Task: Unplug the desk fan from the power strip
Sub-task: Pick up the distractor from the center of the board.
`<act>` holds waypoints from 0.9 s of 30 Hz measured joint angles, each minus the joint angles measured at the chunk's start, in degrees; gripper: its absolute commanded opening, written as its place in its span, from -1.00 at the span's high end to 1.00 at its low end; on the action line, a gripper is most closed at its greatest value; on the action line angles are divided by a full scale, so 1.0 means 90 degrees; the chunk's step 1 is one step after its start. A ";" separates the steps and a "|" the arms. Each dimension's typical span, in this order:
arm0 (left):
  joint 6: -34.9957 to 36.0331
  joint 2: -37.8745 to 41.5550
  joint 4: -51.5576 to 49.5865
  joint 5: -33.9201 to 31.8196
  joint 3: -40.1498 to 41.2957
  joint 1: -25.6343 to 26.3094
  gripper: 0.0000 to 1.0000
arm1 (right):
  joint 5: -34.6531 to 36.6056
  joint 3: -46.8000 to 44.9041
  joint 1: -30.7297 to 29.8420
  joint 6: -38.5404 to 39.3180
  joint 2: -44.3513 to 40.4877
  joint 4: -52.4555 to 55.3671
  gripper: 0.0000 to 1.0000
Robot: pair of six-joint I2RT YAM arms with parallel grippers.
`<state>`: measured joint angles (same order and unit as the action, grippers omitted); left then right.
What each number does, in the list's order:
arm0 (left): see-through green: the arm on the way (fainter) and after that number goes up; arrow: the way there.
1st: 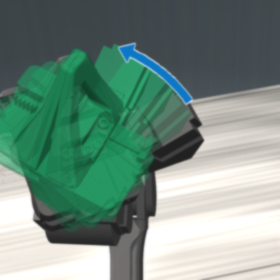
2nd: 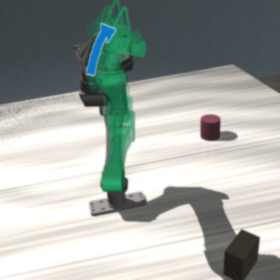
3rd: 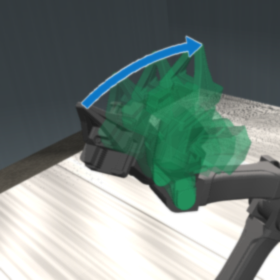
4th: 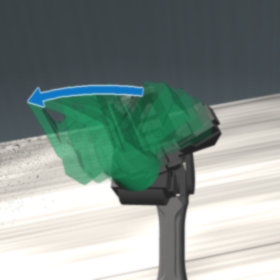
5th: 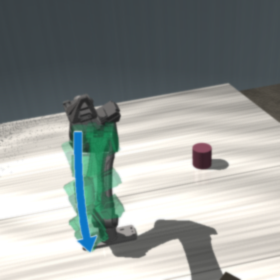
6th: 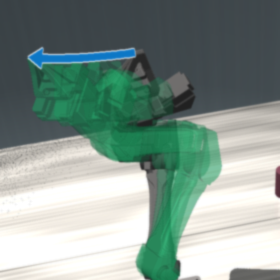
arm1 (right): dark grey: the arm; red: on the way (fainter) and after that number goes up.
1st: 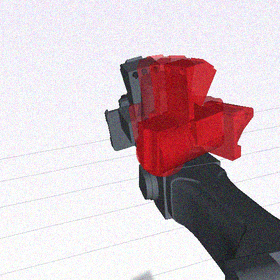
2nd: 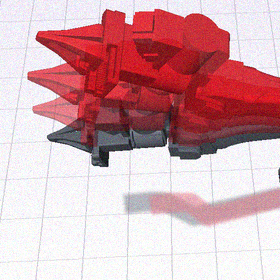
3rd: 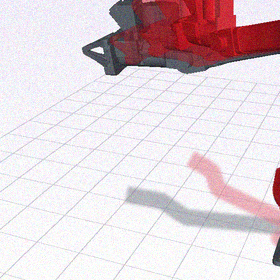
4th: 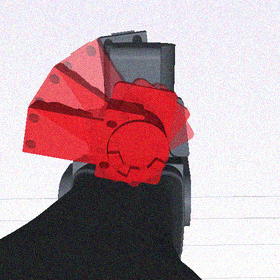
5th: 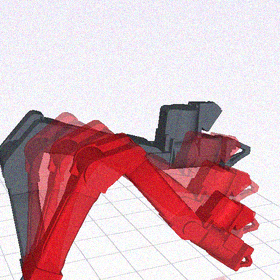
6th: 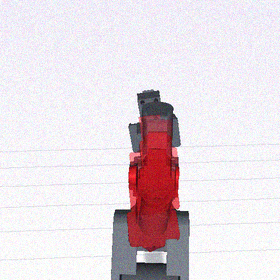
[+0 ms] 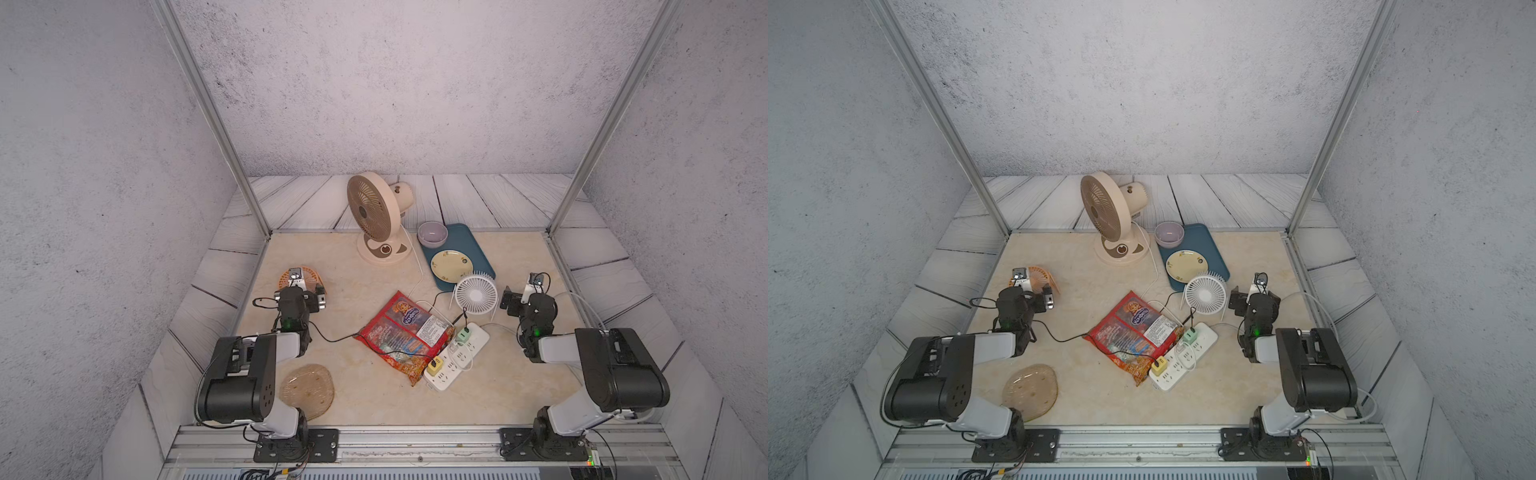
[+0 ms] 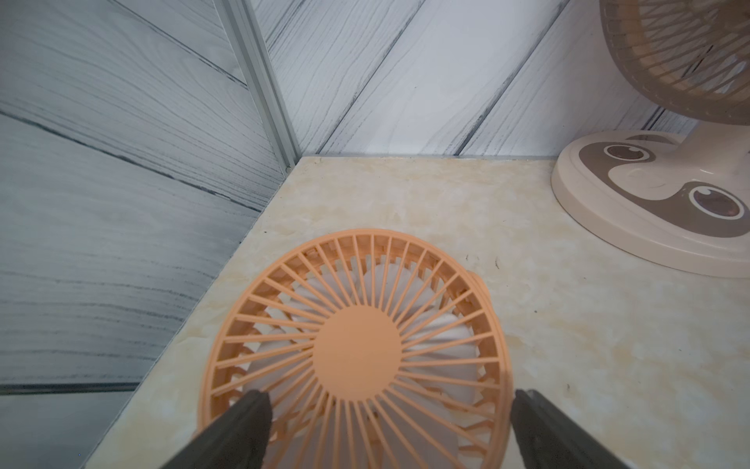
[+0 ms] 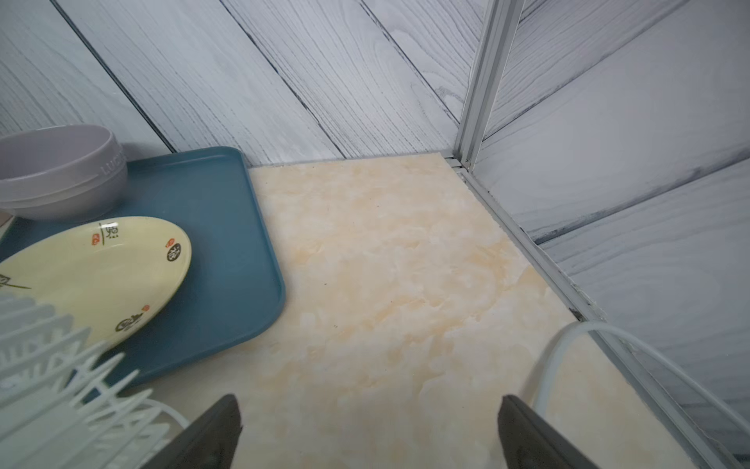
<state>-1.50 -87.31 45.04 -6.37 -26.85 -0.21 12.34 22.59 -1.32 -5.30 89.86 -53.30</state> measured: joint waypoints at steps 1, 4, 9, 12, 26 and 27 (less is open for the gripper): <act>0.0000 0.0000 0.0000 0.0000 0.0000 0.0000 -0.96 | 0.0000 0.0000 0.0000 0.0000 0.0000 0.0000 -0.99; 0.0000 0.0000 0.0000 0.0000 0.0000 0.0000 -0.96 | -0.0002 0.0000 0.0000 0.0000 0.0000 0.0000 -0.99; 0.0000 0.0000 0.0000 0.0002 0.0000 0.0000 -0.96 | 0.0000 0.0000 0.0000 0.0000 0.0000 0.0000 -0.99; 0.0000 0.0000 0.0000 0.0002 0.0000 0.0000 -0.96 | -0.0002 0.0000 0.0000 0.0000 0.0000 0.0000 -0.99; -0.0522 0.0930 -0.3701 0.0104 -0.2215 0.0000 -0.96 | 0.0029 -0.0294 0.0000 -0.0080 -0.1858 0.1030 -0.99; -0.0646 0.1081 -0.3925 0.0170 -0.2305 0.0000 -0.96 | 0.0032 -0.0245 0.0000 -0.0153 -0.2234 0.1355 -0.99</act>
<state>-7.31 -77.58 9.72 -4.84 -47.59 -0.21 12.62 20.38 -1.32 -6.68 69.76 -41.10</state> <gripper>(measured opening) 0.982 0.994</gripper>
